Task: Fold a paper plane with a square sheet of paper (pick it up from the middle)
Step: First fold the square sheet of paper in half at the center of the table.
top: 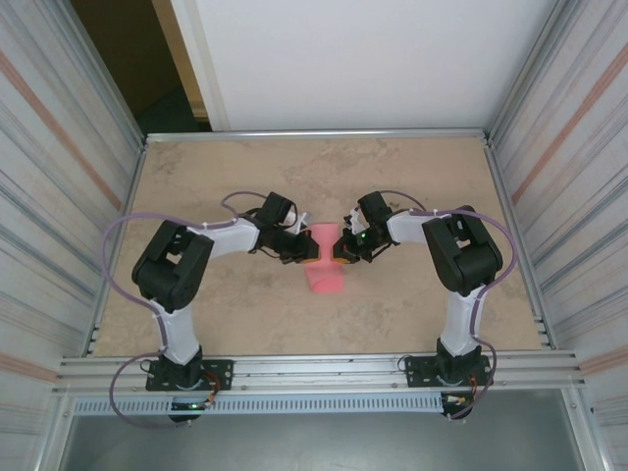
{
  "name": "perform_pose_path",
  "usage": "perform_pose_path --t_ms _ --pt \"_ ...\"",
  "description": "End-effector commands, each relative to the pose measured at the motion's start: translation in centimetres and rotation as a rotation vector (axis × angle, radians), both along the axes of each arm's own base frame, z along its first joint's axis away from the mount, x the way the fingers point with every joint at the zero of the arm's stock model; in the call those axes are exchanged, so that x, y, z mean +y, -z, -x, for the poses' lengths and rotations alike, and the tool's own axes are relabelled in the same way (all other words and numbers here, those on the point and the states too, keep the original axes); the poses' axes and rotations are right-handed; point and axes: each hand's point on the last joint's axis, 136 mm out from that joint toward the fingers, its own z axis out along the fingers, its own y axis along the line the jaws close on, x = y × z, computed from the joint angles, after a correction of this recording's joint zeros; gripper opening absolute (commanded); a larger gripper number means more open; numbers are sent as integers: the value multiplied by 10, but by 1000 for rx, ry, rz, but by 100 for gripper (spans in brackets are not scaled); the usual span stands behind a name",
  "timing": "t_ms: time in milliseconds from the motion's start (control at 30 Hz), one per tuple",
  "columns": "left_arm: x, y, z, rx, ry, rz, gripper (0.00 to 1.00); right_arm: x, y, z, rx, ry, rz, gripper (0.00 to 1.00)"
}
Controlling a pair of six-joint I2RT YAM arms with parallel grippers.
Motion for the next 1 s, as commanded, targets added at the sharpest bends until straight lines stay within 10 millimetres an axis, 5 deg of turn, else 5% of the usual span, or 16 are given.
perform_pose_path --t_ms 0,133,300,533,767,967 --pt "-8 8 -13 1 -9 8 8 -85 98 75 272 19 464 0" --pt "0 25 -17 2 -8 -39 8 -85 97 76 273 17 463 0" --pt "39 53 -24 25 -40 -113 8 -88 97 75 279 22 451 0" --pt "81 44 -39 11 -108 -117 8 -91 99 79 287 16 456 0" --pt "34 -12 -42 -130 -68 37 9 -90 99 79 286 19 456 0" --pt "6 11 -37 -82 -41 34 8 -88 101 81 290 13 461 0"
